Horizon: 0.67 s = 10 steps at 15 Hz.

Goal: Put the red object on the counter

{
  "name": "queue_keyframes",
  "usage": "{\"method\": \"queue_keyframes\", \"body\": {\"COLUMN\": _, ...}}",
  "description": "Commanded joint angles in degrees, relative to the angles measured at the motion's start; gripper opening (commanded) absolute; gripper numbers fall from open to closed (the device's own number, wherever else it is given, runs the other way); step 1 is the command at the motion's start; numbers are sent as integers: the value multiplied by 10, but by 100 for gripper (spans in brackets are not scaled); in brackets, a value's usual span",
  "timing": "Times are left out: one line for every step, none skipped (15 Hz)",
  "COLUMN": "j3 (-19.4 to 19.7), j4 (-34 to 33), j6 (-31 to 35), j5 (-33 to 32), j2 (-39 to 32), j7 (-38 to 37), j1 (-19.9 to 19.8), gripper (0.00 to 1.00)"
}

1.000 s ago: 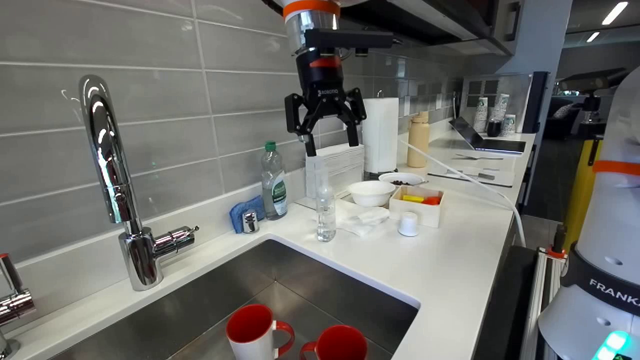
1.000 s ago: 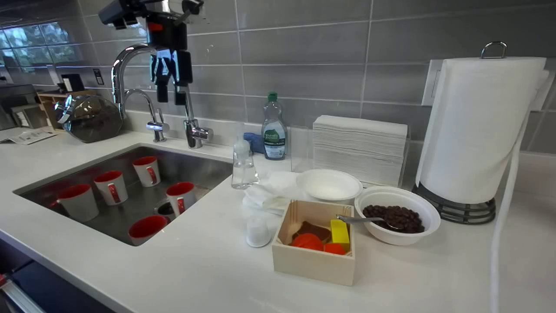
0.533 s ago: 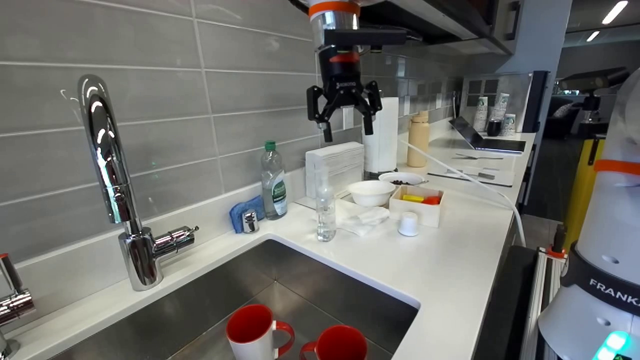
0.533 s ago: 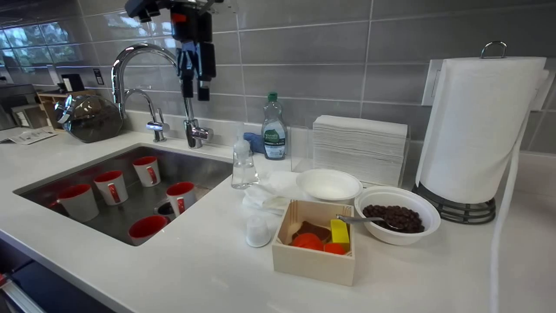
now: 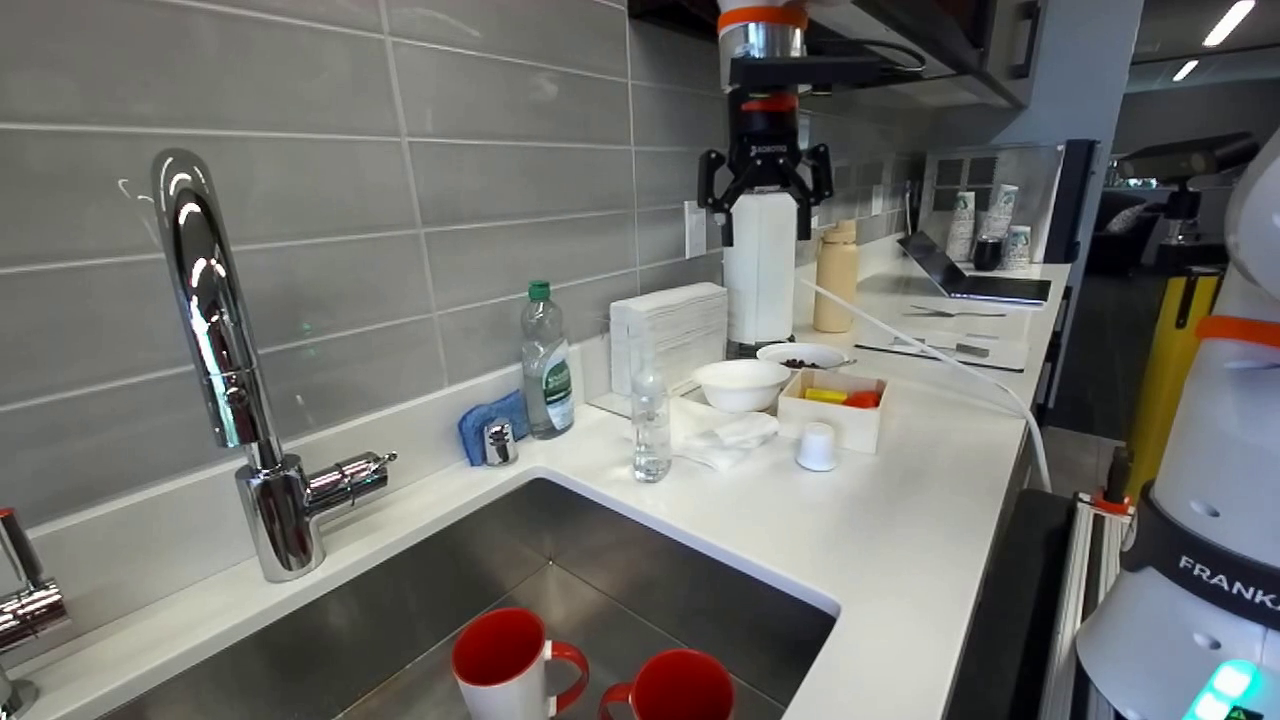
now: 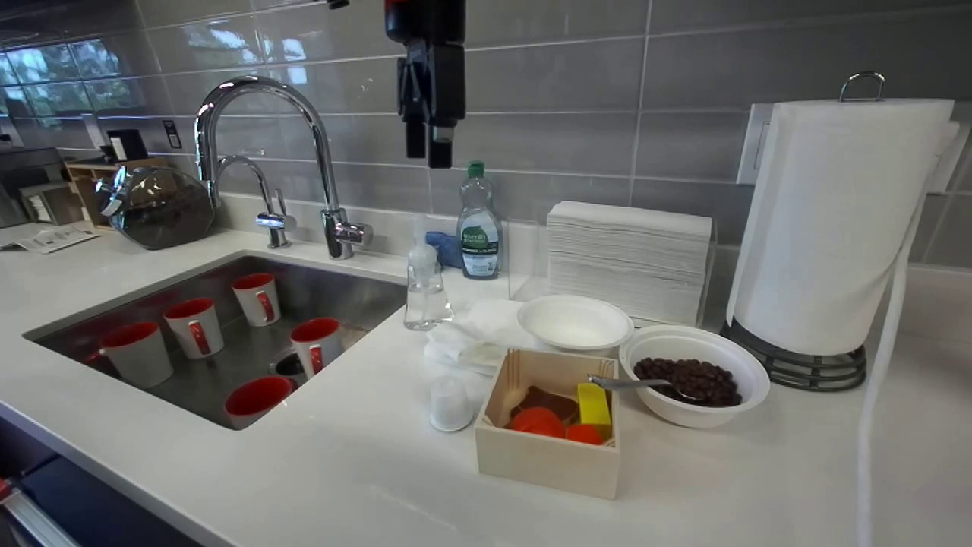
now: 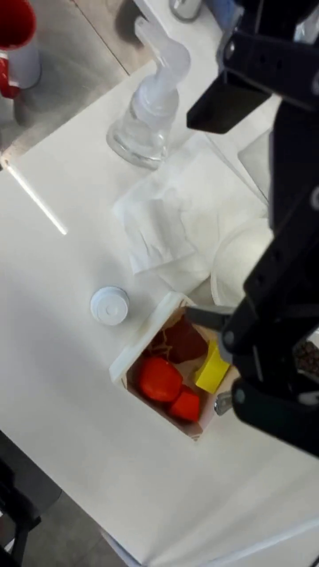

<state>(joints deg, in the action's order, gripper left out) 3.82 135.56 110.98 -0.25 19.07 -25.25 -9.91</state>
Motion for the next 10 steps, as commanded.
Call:
{"method": "queue_keyframes", "body": {"j3": 34, "j4": 38, "j6": 74, "j5": -9, "j2": 6, "j7": 27, "j1": -32, "gripper": 100}}
{"method": "queue_keyframes", "body": {"j3": 41, "j4": 48, "j6": 98, "j5": -10, "j2": 3, "j7": 31, "j1": -39, "gripper": 100}}
{"method": "queue_keyframes", "body": {"j3": 48, "j4": 55, "j6": 114, "j5": -11, "j2": -5, "j7": 37, "j1": -45, "gripper": 100}}
{"method": "queue_keyframes", "body": {"j3": 55, "j4": 62, "j6": 132, "j5": -12, "j2": -15, "j7": 42, "j1": -52, "gripper": 100}}
{"method": "queue_keyframes", "body": {"j3": 60, "j4": 69, "j6": 145, "j5": -12, "j2": -21, "j7": 44, "j1": -56, "gripper": 100}}
{"method": "queue_keyframes", "body": {"j3": 64, "j4": 78, "j6": 158, "j5": -14, "j2": -30, "j7": 47, "j1": -61, "gripper": 100}}
{"method": "queue_keyframes", "body": {"j3": 67, "j4": 87, "j6": 171, "j5": -17, "j2": -38, "j7": 49, "j1": -65, "gripper": 100}}
{"method": "queue_keyframes", "body": {"j3": 68, "j4": 94, "j6": 184, "j5": -21, "j2": -46, "j7": 49, "j1": -68, "gripper": 100}}
{"method": "queue_keyframes", "body": {"j3": 70, "j4": 100, "j6": 195, "j5": -25, "j2": -54, "j7": 49, "j1": -71, "gripper": 100}}
{"method": "queue_keyframes", "body": {"j3": 73, "j4": 107, "j6": 208, "j5": -31, "j2": -65, "j7": 50, "j1": -74, "gripper": 100}}
